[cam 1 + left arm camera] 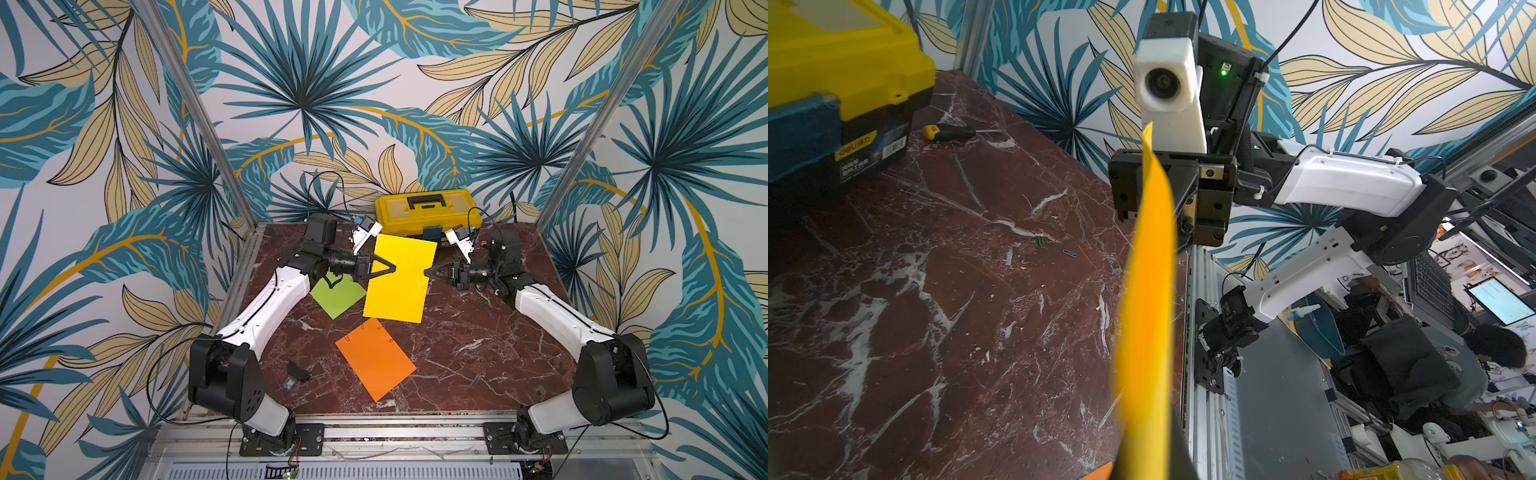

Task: Unclip the paperclips from the documents
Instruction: Remove the paper clip from the document.

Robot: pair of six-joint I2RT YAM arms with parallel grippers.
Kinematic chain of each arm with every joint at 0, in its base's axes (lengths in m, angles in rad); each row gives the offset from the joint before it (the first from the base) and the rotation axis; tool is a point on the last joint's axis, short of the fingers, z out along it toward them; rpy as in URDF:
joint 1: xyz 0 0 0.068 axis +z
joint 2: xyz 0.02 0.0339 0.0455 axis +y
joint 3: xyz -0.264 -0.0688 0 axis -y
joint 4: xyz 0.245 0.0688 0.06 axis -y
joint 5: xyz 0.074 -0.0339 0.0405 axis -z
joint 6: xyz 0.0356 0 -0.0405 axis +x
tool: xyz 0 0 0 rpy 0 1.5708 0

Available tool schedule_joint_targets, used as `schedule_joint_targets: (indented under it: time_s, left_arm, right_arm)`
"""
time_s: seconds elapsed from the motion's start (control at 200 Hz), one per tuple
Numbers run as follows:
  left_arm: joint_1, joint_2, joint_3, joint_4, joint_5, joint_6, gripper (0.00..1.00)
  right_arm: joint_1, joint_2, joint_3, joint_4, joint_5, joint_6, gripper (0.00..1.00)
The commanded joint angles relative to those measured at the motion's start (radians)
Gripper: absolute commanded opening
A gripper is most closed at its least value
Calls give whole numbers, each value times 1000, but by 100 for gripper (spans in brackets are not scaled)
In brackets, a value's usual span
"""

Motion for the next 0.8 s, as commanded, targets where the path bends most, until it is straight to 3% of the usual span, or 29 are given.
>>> schedule_joint_targets:
  time_s: [0.0,0.796]
  left_arm:
    - [29,-47,-9,-4,4,16,0]
    - [34,-50,-10,-4,12,15,0]
  right_arm:
    - [-21,-14,10,-35,28,-16,5]
    - [-30,-17,9,-30,31,-10,6]
